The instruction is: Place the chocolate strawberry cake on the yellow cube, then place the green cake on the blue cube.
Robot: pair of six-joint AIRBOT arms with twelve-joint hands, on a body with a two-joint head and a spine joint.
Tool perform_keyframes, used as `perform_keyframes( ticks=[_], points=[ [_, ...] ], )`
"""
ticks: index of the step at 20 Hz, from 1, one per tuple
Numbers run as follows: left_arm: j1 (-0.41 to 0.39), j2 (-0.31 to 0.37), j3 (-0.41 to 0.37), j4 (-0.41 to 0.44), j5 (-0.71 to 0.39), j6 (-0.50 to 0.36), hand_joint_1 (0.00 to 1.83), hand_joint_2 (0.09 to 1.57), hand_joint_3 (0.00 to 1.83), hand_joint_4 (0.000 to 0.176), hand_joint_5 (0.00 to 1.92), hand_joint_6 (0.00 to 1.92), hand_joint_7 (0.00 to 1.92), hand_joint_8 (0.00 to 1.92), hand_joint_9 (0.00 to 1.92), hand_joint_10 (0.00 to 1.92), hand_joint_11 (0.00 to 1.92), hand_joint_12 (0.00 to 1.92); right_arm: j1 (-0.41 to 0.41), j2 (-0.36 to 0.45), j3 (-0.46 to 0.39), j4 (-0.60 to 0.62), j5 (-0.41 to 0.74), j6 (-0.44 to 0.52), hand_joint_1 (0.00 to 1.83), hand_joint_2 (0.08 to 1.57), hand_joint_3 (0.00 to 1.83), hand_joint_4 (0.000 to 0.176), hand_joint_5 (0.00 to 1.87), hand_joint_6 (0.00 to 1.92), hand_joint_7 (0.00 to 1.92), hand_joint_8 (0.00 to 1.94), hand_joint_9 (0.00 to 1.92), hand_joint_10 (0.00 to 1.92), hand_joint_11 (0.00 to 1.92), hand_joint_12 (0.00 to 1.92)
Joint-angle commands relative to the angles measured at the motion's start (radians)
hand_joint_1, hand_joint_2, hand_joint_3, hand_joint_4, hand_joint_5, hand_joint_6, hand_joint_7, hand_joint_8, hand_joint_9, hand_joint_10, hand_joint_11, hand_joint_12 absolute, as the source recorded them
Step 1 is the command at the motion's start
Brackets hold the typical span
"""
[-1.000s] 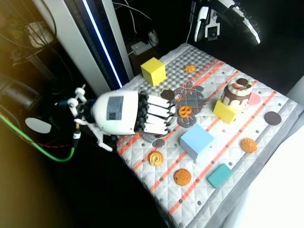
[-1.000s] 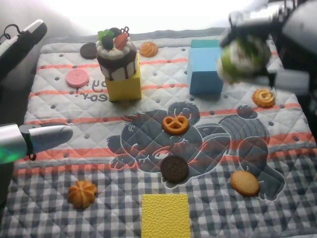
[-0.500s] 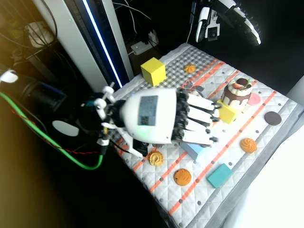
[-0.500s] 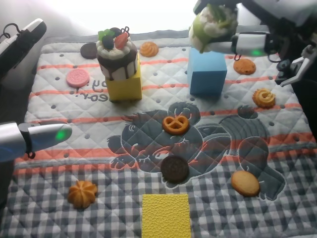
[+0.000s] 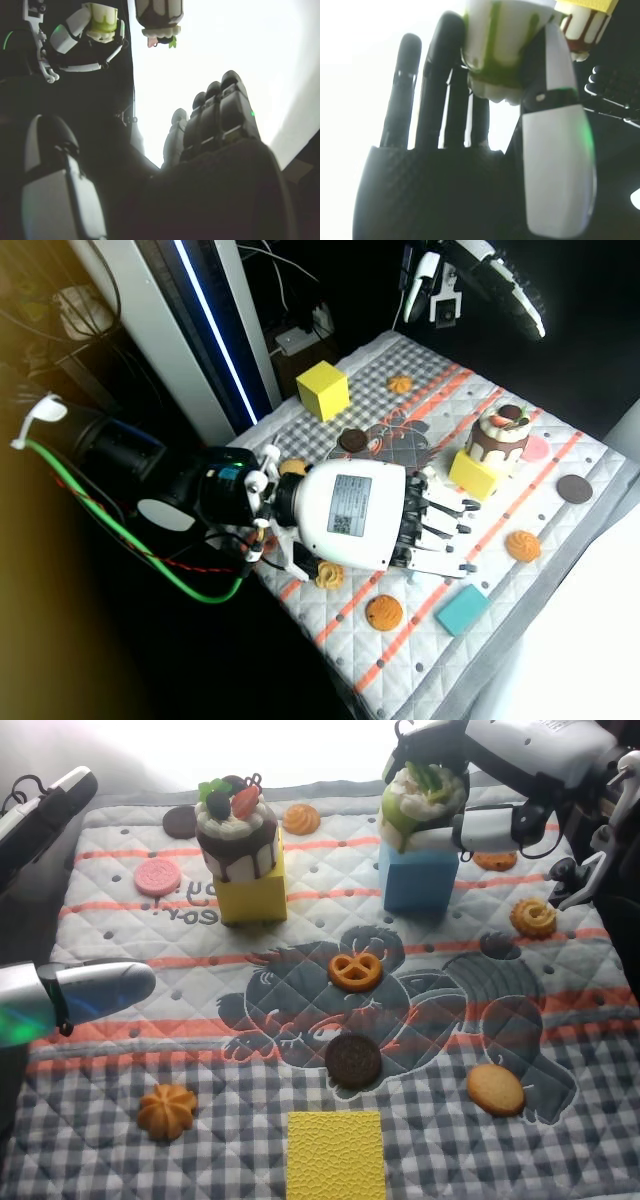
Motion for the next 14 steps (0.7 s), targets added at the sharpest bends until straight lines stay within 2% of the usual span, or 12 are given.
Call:
perform_keyframes(
  ticks=[1, 2, 3, 4, 5, 6, 7, 8, 9, 10, 13, 14],
  points=[
    [-0.005, 0.001, 0.004, 0.014, -0.128, -0.009, 0.73, 0.80, 0.00, 0.138, 0.01, 0.00, 0.00, 0.00, 0.00, 0.00, 0.00, 0.00, 0.008, -0.001, -0.001, 0.025, 0.118, 0.003, 1.39, 1.09, 0.00, 0.000, 0.88, 0.87, 1.05, 0.86, 1.06, 1.12, 0.81, 1.26],
    [-0.005, 0.001, 0.003, 0.014, -0.129, -0.010, 0.71, 0.80, 0.00, 0.127, 0.01, 0.00, 0.00, 0.00, 0.00, 0.00, 0.00, 0.00, -0.001, -0.001, -0.004, 0.035, 0.118, 0.003, 1.38, 1.10, 0.00, 0.000, 0.86, 0.93, 1.01, 0.91, 1.08, 1.08, 0.90, 1.25],
    [-0.005, 0.001, 0.003, 0.014, -0.130, -0.011, 0.70, 0.80, 0.00, 0.123, 0.01, 0.00, 0.00, 0.00, 0.00, 0.00, 0.00, 0.00, -0.006, -0.001, -0.007, 0.043, 0.118, 0.003, 1.37, 1.11, 0.00, 0.000, 0.85, 0.98, 0.98, 0.95, 1.03, 1.13, 0.87, 1.25],
    [-0.005, 0.001, 0.003, 0.014, -0.132, -0.012, 0.71, 0.80, 0.00, 0.135, 0.01, 0.00, 0.00, 0.00, 0.00, 0.00, 0.00, 0.00, -0.013, -0.001, -0.010, 0.050, 0.118, 0.003, 1.24, 1.14, 0.00, 0.000, 0.85, 1.06, 0.97, 1.07, 0.89, 0.82, 0.76, 1.27],
    [-0.005, 0.001, 0.003, 0.014, -0.133, -0.013, 0.72, 0.80, 0.00, 0.139, 0.02, 0.01, 0.00, 0.00, 0.00, 0.00, 0.00, 0.00, -0.020, 0.000, -0.012, 0.052, 0.118, 0.003, 1.20, 1.16, 0.00, 0.000, 0.84, 1.12, 0.95, 1.11, 0.86, 0.61, 0.66, 1.30],
    [-0.004, 0.001, 0.003, 0.014, -0.134, -0.016, 0.74, 0.81, 0.00, 0.133, 0.03, 0.01, 0.00, 0.00, 0.00, 0.00, 0.00, 0.00, -0.030, 0.001, -0.016, 0.054, 0.118, 0.003, 1.05, 1.11, 0.00, 0.000, 0.71, 0.51, 0.77, 0.59, 0.75, 0.51, 0.37, 1.44],
    [-0.003, 0.001, 0.003, 0.014, -0.135, -0.017, 0.75, 0.82, 0.00, 0.137, 0.03, 0.01, 0.00, 0.00, 0.00, 0.00, 0.00, 0.00, -0.035, 0.003, -0.020, 0.054, 0.118, 0.003, 1.01, 1.09, 0.00, 0.000, 0.72, 0.18, 0.77, 0.30, 0.71, 0.46, 0.29, 1.44],
    [-0.002, 0.001, 0.002, 0.014, -0.138, -0.020, 0.74, 0.82, 0.00, 0.138, 0.03, 0.01, 0.00, 0.00, 0.00, 0.00, 0.00, 0.00, -0.042, 0.003, -0.027, 0.055, 0.118, 0.003, 0.95, 1.09, 0.00, 0.014, 0.63, 0.04, 0.67, 0.09, 0.64, 0.31, 0.22, 1.35],
    [-0.001, 0.001, 0.002, 0.014, -0.140, -0.025, 0.73, 0.83, 0.01, 0.128, 0.02, 0.00, 0.00, 0.00, 0.00, 0.00, 0.00, 0.00, -0.054, 0.003, -0.033, 0.057, 0.118, 0.003, 0.92, 1.08, 0.00, 0.042, 0.58, 0.01, 0.63, 0.02, 0.64, 0.22, 0.22, 1.30],
    [0.000, 0.001, 0.002, 0.014, -0.140, -0.026, 0.72, 0.82, 0.00, 0.134, 0.02, 0.00, 0.00, 0.00, 0.00, 0.00, 0.00, 0.00, -0.058, 0.003, -0.034, 0.059, 0.118, 0.003, 0.87, 1.06, 0.00, 0.062, 0.52, 0.00, 0.56, 0.00, 0.60, 0.13, 0.19, 1.20],
    [0.001, 0.001, 0.002, 0.014, -0.141, -0.029, 0.76, 0.82, 0.00, 0.126, 0.02, 0.00, 0.00, 0.00, 0.00, 0.00, 0.00, 0.00, -0.072, 0.003, -0.034, 0.069, 0.118, 0.003, 0.76, 1.02, 0.00, 0.078, 0.45, 0.00, 0.50, 0.00, 0.59, 0.02, 0.23, 1.01],
    [0.001, 0.001, 0.002, 0.014, -0.141, -0.029, 0.75, 0.83, 0.01, 0.125, 0.02, 0.00, 0.00, 0.00, 0.00, 0.00, 0.00, 0.00, -0.074, 0.005, -0.035, 0.069, 0.118, 0.003, 0.71, 1.02, 0.00, 0.076, 0.42, 0.00, 0.49, 0.00, 0.58, 0.01, 0.26, 0.92]
  ],
)
